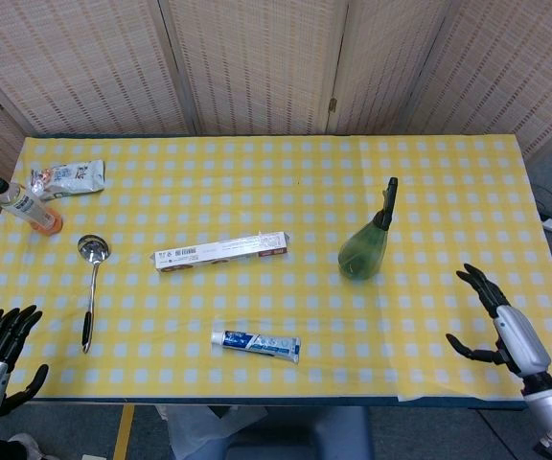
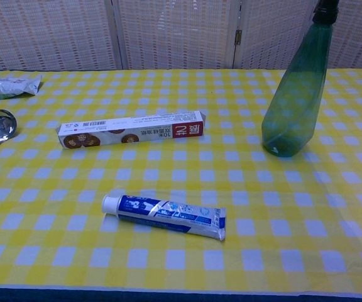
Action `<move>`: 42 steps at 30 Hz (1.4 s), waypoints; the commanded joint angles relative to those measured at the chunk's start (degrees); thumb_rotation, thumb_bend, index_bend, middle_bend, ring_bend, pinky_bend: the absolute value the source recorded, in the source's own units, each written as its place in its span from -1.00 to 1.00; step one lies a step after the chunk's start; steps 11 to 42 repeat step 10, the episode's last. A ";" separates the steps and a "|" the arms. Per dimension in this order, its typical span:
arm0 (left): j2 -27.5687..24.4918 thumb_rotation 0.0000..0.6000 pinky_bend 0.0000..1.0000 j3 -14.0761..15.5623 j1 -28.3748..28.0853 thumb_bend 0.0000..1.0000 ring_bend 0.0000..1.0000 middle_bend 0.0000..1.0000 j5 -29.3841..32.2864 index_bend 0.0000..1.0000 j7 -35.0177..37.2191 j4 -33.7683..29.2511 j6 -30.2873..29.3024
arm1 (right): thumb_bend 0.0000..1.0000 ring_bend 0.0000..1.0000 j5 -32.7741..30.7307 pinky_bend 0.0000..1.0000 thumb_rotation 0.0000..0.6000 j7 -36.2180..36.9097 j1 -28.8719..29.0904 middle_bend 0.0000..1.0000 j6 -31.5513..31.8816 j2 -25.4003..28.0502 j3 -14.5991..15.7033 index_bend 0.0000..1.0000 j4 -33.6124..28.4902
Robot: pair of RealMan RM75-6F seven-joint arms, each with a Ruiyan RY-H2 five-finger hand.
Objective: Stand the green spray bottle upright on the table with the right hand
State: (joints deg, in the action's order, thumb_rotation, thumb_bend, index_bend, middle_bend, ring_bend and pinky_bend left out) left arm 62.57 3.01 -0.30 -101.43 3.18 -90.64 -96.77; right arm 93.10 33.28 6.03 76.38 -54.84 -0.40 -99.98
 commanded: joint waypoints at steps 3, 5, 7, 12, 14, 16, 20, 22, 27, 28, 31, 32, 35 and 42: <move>1.10 1.00 -1.00 -0.03 -0.10 -0.10 -0.83 -0.76 -0.15 -0.94 -4.36 -0.76 1.04 | -0.33 -1.00 3.63 -1.00 1.00 -22.94 -8.97 -1.00 6.31 0.80 6.63 -1.00 5.90; 1.34 1.00 -1.00 0.09 0.01 -0.10 -0.83 -0.76 -0.31 -0.93 -5.57 -1.15 1.15 | -0.33 -1.00 1.48 -1.00 1.00 -31.95 -12.14 -1.00 11.35 -3.00 5.07 -1.00 6.50; 1.52 1.00 -1.00 0.23 0.07 -0.10 -0.83 -0.76 -0.54 -0.92 -6.45 -1.40 1.26 | -0.33 -1.00 2.13 -1.00 1.00 -34.92 -13.11 -1.00 13.78 -4.07 4.75 -1.00 6.23; 1.70 1.00 -1.00 0.45 0.08 -0.10 -0.83 -0.76 -0.60 -0.91 -7.35 -1.72 1.71 | -0.33 -1.00 2.96 -1.00 1.00 -33.40 -13.58 -1.00 15.70 -4.63 4.57 -1.00 6.73; 1.70 1.00 -1.00 0.45 0.08 -0.10 -0.83 -0.76 -0.60 -0.91 -7.35 -1.72 1.71 | -0.33 -1.00 2.96 -1.00 1.00 -33.40 -13.58 -1.00 15.70 -4.63 4.57 -1.00 6.73; 1.70 1.00 -1.00 0.45 0.08 -0.10 -0.83 -0.76 -0.60 -0.91 -7.35 -1.72 1.71 | -0.33 -1.00 2.96 -1.00 1.00 -33.40 -13.58 -1.00 15.70 -4.63 4.57 -1.00 6.73; 1.70 1.00 -1.00 0.45 0.08 -0.10 -0.83 -0.76 -0.60 -0.91 -7.35 -1.72 1.71 | -0.33 -1.00 2.96 -1.00 1.00 -33.40 -13.58 -1.00 15.70 -4.63 4.57 -1.00 6.73; 1.70 1.00 -1.00 0.45 0.08 -0.10 -0.83 -0.76 -0.60 -0.91 -7.35 -1.72 1.71 | -0.33 -1.00 2.96 -1.00 1.00 -33.40 -13.58 -1.00 15.70 -4.63 4.57 -1.00 6.73; 1.70 1.00 -1.00 0.45 0.08 -0.10 -0.83 -0.76 -0.60 -0.91 -7.35 -1.72 1.71 | -0.33 -1.00 2.96 -1.00 1.00 -33.40 -13.58 -1.00 15.70 -4.63 4.57 -1.00 6.73; 1.70 1.00 -1.00 0.45 0.08 -0.10 -0.83 -0.76 -0.60 -0.91 -7.35 -1.72 1.71 | -0.33 -1.00 2.96 -1.00 1.00 -33.40 -13.58 -1.00 15.70 -4.63 4.57 -1.00 6.73; 1.70 1.00 -1.00 0.45 0.08 -0.10 -0.83 -0.76 -0.60 -0.91 -7.35 -1.72 1.71 | -0.33 -1.00 2.96 -1.00 1.00 -33.40 -13.58 -1.00 15.70 -4.63 4.57 -1.00 6.73; 1.70 1.00 -1.00 0.45 0.08 -0.10 -0.83 -0.76 -0.60 -0.91 -7.35 -1.72 1.71 | -0.33 -1.00 2.96 -1.00 1.00 -33.40 -13.58 -1.00 15.70 -4.63 4.57 -1.00 6.73; 1.70 1.00 -1.00 0.45 0.08 -0.10 -0.83 -0.76 -0.60 -0.91 -7.35 -1.72 1.71 | -0.33 -1.00 2.96 -1.00 1.00 -33.40 -13.58 -1.00 15.70 -4.63 4.57 -1.00 6.73; 1.70 1.00 -1.00 0.45 0.08 -0.10 -0.83 -0.76 -0.60 -0.91 -7.35 -1.72 1.71 | -0.33 -1.00 2.96 -1.00 1.00 -33.40 -13.58 -1.00 15.70 -4.63 4.57 -1.00 6.73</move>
